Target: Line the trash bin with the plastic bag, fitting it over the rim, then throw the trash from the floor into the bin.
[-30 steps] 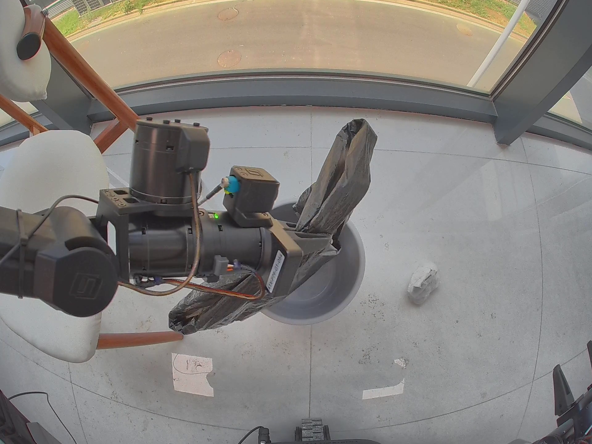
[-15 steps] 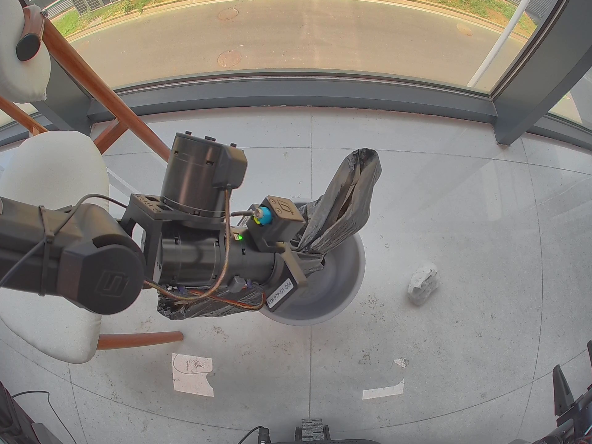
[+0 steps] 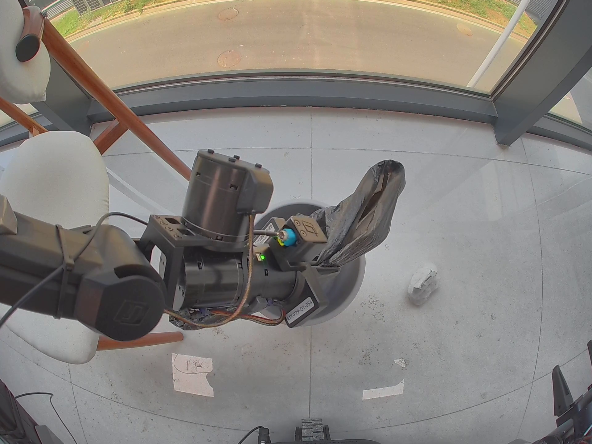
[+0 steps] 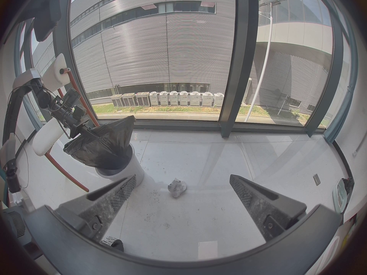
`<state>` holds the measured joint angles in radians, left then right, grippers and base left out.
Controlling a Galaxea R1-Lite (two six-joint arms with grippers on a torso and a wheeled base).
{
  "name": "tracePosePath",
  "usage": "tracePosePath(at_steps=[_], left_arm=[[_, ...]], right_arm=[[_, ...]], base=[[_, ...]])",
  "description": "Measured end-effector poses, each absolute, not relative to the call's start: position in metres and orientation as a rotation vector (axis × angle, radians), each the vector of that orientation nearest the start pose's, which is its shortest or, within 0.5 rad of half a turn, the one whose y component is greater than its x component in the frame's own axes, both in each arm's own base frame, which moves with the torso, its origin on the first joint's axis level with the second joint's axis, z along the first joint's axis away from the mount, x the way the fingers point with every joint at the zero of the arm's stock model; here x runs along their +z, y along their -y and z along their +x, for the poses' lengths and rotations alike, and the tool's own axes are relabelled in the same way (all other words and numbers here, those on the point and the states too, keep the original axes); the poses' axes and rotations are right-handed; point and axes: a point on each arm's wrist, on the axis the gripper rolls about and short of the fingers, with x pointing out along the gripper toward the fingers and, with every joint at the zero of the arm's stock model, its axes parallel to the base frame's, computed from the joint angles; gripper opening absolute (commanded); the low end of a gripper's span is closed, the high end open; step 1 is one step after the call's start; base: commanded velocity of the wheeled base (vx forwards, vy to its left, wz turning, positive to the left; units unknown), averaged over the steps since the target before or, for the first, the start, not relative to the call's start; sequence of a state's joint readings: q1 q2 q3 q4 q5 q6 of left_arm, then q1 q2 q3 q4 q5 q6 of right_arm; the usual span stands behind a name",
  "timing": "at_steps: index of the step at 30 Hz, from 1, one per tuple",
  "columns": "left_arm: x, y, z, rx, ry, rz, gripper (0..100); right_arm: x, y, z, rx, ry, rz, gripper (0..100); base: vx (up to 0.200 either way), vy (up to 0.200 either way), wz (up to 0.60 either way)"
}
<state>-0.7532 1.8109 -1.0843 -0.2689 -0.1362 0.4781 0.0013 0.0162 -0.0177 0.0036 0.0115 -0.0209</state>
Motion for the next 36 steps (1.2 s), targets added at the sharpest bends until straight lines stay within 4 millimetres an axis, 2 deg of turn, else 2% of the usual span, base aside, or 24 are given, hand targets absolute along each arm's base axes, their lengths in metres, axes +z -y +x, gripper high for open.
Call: tracePosePath(at_steps=[5,10,13,17,19,25,32,36], left_arm=[[0.175,0.234,0.245,-0.969,-0.271,0.574,0],[0.173,0.232,0.243,-0.969,-0.282,0.574,0],[0.172,0.231,0.242,-0.967,-0.285,0.571,0],[0.171,0.228,0.239,-0.957,-0.289,0.567,0],[0.170,0.226,0.238,-0.948,-0.289,0.567,0],[0.171,0.220,0.232,-0.894,-0.284,0.548,0],[0.171,0.212,0.224,-0.878,-0.289,0.535,0],[0.170,0.206,0.219,-0.879,-0.292,0.533,0]], right_arm=[[0.081,0.000,-0.023,0.023,0.000,-0.035,100],[0.081,-0.001,-0.023,0.028,0.006,-0.040,100],[0.086,-0.001,-0.023,0.036,0.059,-0.055,100],[0.102,-0.001,-0.025,0.050,0.212,-0.085,100],[0.103,-0.001,-0.025,0.057,0.222,-0.091,100],[0.094,-0.003,-0.025,0.134,0.106,-0.069,100],[0.114,-0.002,-0.026,0.232,0.050,-0.015,100],[0.135,-0.002,-0.018,0.282,-0.010,0.050,100]], base=[[0.000,0.000,0.00],[0.000,0.000,0.00],[0.000,0.000,0.00],[0.000,0.000,0.00],[0.000,0.000,0.00],[0.000,0.000,0.00],[0.000,0.000,0.00],[0.000,0.000,0.00]])
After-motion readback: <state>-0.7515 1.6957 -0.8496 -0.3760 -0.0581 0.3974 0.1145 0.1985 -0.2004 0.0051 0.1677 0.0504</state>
